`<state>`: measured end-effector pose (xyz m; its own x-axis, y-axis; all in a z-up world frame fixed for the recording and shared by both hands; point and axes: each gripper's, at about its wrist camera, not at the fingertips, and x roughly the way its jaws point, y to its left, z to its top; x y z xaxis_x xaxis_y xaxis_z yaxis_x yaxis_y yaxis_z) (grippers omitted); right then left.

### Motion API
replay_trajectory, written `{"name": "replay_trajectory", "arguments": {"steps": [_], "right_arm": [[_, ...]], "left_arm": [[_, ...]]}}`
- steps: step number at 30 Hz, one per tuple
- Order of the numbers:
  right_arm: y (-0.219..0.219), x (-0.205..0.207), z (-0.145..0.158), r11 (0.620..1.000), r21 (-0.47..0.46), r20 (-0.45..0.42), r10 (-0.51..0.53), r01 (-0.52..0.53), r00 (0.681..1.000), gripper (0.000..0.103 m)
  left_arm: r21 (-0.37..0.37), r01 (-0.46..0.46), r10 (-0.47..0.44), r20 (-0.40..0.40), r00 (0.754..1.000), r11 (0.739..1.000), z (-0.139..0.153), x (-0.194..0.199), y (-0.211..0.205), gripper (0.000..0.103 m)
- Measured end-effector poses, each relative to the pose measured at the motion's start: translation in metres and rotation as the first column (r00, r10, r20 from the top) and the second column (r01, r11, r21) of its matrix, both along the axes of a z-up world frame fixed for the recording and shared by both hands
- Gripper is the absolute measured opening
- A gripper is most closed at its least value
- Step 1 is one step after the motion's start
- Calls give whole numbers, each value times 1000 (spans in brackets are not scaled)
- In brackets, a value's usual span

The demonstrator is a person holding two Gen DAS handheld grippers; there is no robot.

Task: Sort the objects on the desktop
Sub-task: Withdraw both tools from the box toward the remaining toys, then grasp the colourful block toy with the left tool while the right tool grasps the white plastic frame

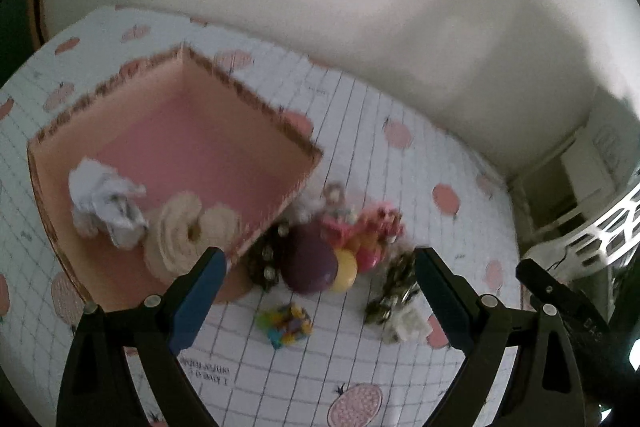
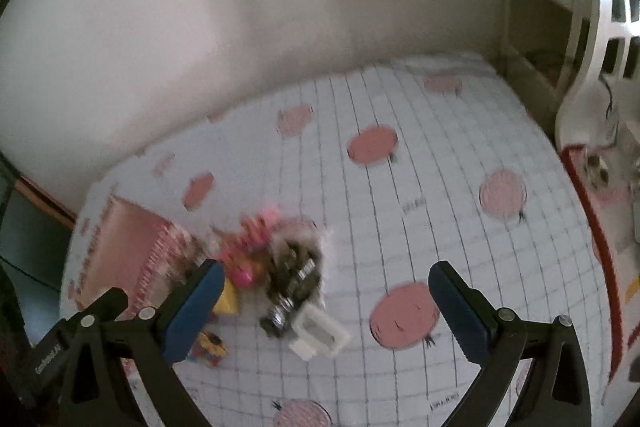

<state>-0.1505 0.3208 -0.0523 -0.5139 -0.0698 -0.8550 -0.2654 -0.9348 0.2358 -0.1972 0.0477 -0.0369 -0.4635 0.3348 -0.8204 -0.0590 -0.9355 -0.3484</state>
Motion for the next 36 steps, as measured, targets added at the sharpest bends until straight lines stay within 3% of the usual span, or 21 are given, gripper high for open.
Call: {"name": "replay_trajectory", "arguments": {"steps": [9, 15, 24, 36], "right_arm": [[-5, -5, -41, 1000, -9, 162, 10, -8, 987, 103], [-16, -10, -60, 999, -20, 229, 43, -39, 972, 103], [-29, -13, -83, 996, -49, 271, 81, -70, 959, 103], [-35, -11, -103, 996, -47, 324, 81, -70, 942, 102]], "left_arm": [[-68, 5, 6, 163, 987, 998, -48, 5, 17, 95], [-41, -67, 76, 308, 948, 997, -81, 4, 4, 95], [-76, -139, 156, 330, 931, 987, -94, 2, -11, 95], [-72, -136, 153, 368, 917, 988, -108, 7, -12, 91]]}}
